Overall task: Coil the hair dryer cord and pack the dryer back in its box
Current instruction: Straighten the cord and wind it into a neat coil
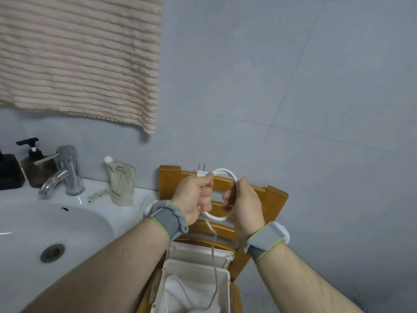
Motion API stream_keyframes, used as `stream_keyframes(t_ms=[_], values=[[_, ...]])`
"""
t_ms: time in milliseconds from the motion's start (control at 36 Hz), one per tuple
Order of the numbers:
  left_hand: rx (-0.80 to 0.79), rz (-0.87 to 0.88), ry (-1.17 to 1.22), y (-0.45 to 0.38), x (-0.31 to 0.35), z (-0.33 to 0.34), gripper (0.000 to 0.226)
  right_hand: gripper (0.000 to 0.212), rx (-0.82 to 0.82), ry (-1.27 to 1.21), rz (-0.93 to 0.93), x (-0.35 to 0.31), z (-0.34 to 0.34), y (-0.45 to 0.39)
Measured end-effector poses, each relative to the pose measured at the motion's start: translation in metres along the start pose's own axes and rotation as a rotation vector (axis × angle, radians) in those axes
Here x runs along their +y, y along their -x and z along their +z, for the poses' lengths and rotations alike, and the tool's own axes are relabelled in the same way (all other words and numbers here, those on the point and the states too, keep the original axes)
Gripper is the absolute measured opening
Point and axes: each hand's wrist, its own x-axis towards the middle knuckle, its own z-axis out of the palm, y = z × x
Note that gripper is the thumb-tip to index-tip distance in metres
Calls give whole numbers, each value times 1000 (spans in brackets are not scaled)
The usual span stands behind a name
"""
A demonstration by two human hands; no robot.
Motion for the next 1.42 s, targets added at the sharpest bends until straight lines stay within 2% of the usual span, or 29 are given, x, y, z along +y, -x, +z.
stream_keyframes(t_ms=[83,167,250,306,361,417,472,583,667,750,806,861,917,972,1000,1056,1139,1194,1250,1333,1389,1417], values=[[-69,-137,-67,4,5,-2,28,32,-174,157,-38,-22,-5,-5],[-130,-214,-199,7,10,-2,46,20,-396,396,-66,-42,-13,-10],[-143,-263,-342,10,10,3,66,30,-603,641,-74,-53,-10,-11],[-173,-276,-370,11,10,7,69,30,-669,752,-153,-52,-7,-10],[-208,-274,-347,11,12,8,70,20,-640,771,-233,-47,-6,-10],[-252,-249,-292,10,12,6,69,10,-618,662,-225,-43,-8,-11],[-286,-202,-212,10,9,0,64,14,-588,526,-183,-42,-12,-10],[-197,-148,-72,11,-2,-12,32,16,-463,311,-91,-41,-21,-15],[-131,-96,-88,11,-8,-14,22,16,-460,267,-56,-34,-22,-14],[-125,-41,-232,12,-6,-14,25,22,-553,265,39,-37,-29,-17],[-157,-13,-385,12,-3,-12,26,15,-664,295,148,-44,-36,-21],[-186,28,-593,12,0,-9,27,11,-717,498,116,-51,-37,-24],[-194,85,-845,10,2,-3,26,26,-734,777,31,-53,-29,-21],[-172,130,-968,8,1,1,26,29,-762,923,18,-48,-17,-16],[-168,117,-935,7,0,2,25,24,-743,965,12,-45,-12,-14],[-184,36,-729,7,-2,0,24,16,-657,871,54,-39,-9,-12],[-203,-86,-354,8,-5,-10,25,25,-570,637,130,-38,-14,-17],[-220,-169,-128,10,-8,-17,28,25,-535,571,132,-38,-17,-19],[-220,-217,-4,11,-11,-22,28,22,-543,555,136,-36,-16,-18],[-144,-187,-51,10,-14,-23,24,19,-652,618,178,-32,-18,-15],[-102,-116,-233,8,-14,-21,23,23,-729,633,235,-33,-20,-14],[-94,-80,-344,8,-13,-19,22,33,-748,645,247,-33,-20,-13]])
